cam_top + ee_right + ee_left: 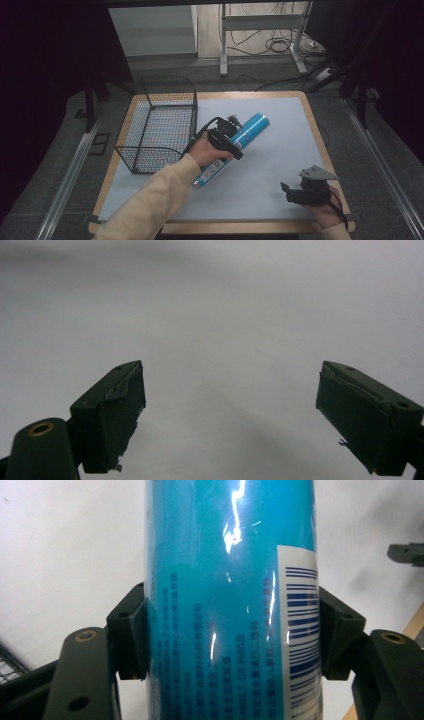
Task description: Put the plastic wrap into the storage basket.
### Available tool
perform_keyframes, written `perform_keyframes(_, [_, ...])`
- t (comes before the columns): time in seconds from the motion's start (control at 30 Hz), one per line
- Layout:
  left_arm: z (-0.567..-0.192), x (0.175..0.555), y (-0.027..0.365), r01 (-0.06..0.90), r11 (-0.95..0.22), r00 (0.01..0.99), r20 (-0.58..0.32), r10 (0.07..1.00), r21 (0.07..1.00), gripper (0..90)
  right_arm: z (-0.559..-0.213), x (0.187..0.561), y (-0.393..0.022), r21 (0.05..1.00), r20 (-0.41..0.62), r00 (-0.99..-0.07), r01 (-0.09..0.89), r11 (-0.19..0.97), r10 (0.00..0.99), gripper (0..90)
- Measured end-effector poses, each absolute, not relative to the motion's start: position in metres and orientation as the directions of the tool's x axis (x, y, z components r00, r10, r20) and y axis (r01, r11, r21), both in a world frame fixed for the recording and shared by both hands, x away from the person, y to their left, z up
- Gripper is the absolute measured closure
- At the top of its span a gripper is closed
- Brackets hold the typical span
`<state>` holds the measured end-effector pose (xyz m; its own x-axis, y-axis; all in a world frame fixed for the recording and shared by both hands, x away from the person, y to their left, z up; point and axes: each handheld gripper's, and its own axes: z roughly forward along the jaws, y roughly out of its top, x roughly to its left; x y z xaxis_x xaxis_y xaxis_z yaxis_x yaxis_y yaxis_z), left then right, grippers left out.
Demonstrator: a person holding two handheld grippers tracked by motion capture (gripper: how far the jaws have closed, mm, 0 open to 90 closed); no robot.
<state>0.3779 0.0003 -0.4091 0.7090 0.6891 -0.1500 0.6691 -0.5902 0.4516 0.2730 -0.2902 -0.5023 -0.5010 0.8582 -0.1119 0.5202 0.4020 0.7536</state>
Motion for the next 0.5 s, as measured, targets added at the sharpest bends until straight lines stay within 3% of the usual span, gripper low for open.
perform_keyframes(0.5, [-0.4006, 0.3856, 0.0083, 0.672, -0.572, 0.699, -0.148, 0.700, 0.470, 31.3, -0.5026, 0.2732, -0.2904, 0.753, -0.110, -0.499, 0.523, 0.400, 0.860, 12.9])
